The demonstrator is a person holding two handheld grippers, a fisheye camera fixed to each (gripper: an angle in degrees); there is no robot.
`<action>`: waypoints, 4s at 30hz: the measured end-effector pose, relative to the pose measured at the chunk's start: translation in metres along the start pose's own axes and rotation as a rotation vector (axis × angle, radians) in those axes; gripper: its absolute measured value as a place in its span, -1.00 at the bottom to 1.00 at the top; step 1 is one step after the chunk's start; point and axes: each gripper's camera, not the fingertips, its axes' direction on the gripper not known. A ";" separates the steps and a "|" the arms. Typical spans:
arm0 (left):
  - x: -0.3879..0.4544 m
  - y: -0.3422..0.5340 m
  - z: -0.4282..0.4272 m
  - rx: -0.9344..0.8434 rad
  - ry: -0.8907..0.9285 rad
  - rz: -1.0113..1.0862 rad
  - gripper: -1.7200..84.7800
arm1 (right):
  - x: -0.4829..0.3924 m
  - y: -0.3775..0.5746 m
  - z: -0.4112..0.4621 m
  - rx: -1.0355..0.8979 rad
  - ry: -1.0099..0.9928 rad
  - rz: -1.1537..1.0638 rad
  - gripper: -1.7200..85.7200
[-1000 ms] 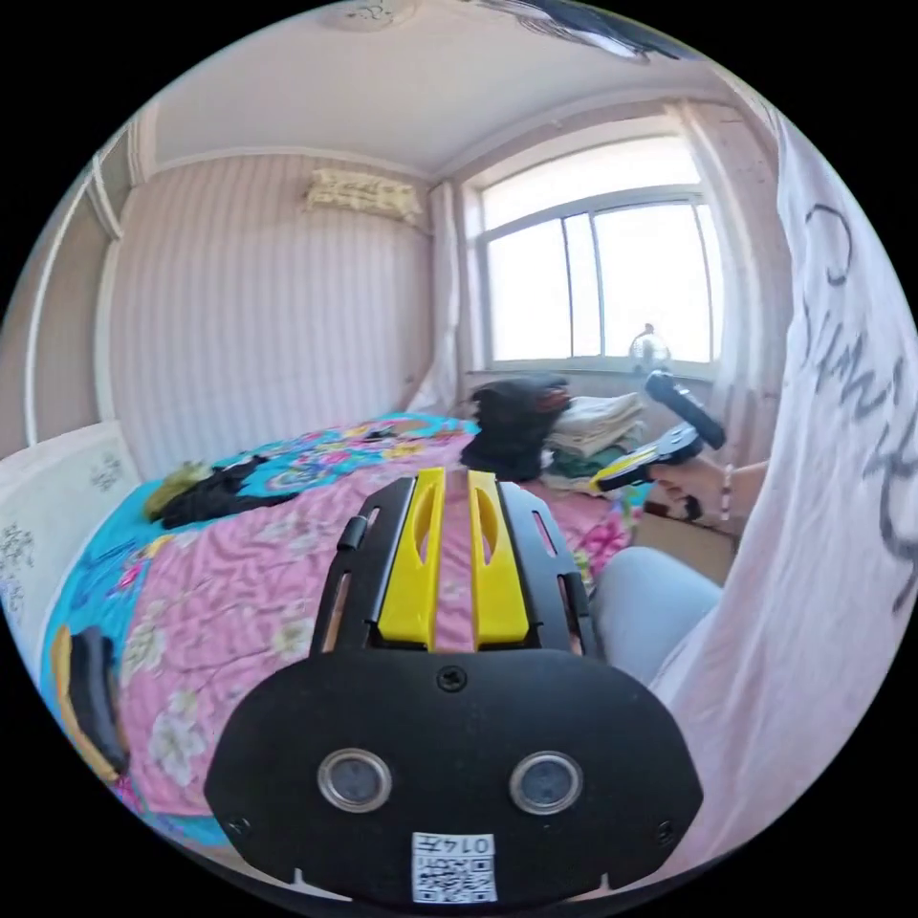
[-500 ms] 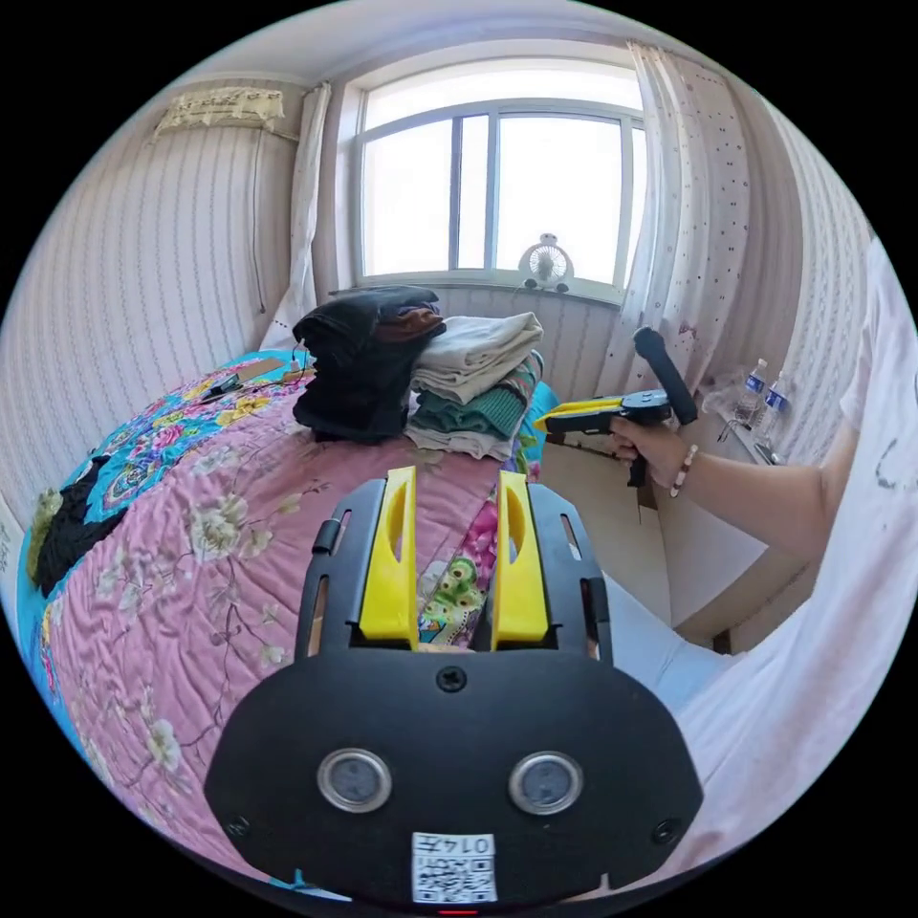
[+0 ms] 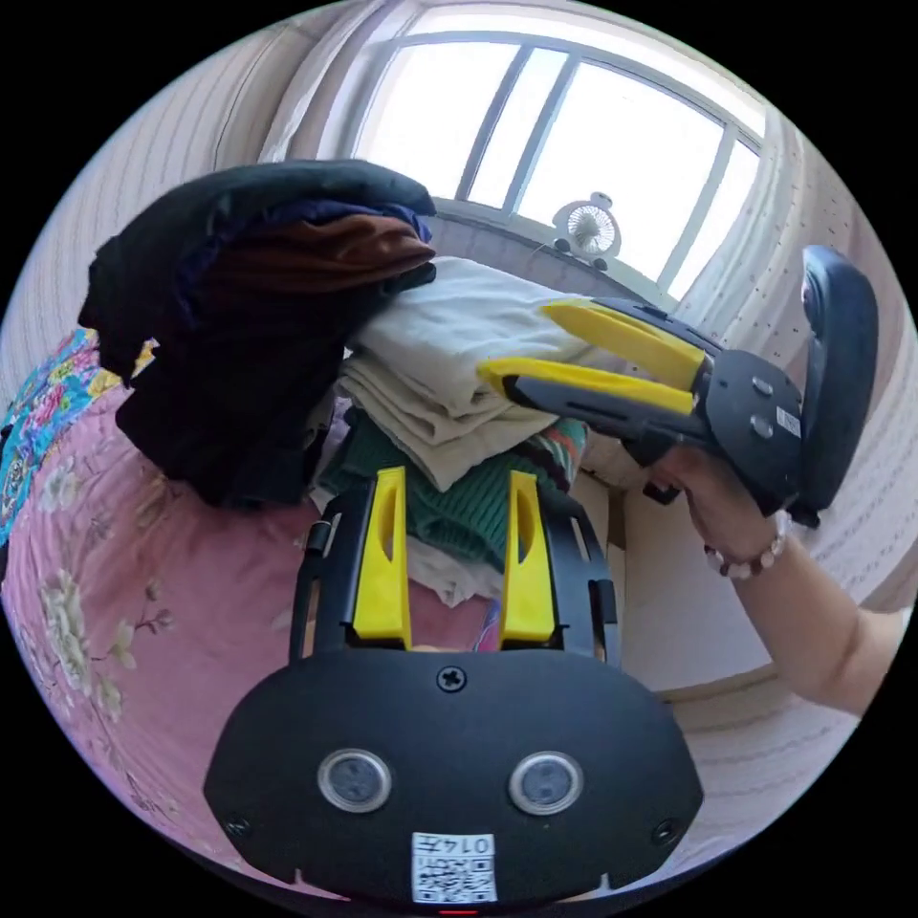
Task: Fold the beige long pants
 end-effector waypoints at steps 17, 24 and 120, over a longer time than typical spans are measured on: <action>-0.010 -0.056 0.085 -0.129 -0.013 -0.037 -0.86 | 0.108 -0.003 -0.070 0.044 -0.198 0.045 -0.94; -0.010 -0.056 0.103 -0.113 0.009 0.017 -0.72 | 0.137 0.013 -0.062 0.011 -0.301 0.116 -0.96; -0.317 0.651 -0.949 0.257 -0.523 -1.015 -0.71 | -0.562 -0.080 -0.080 -0.032 -1.150 -0.656 -0.87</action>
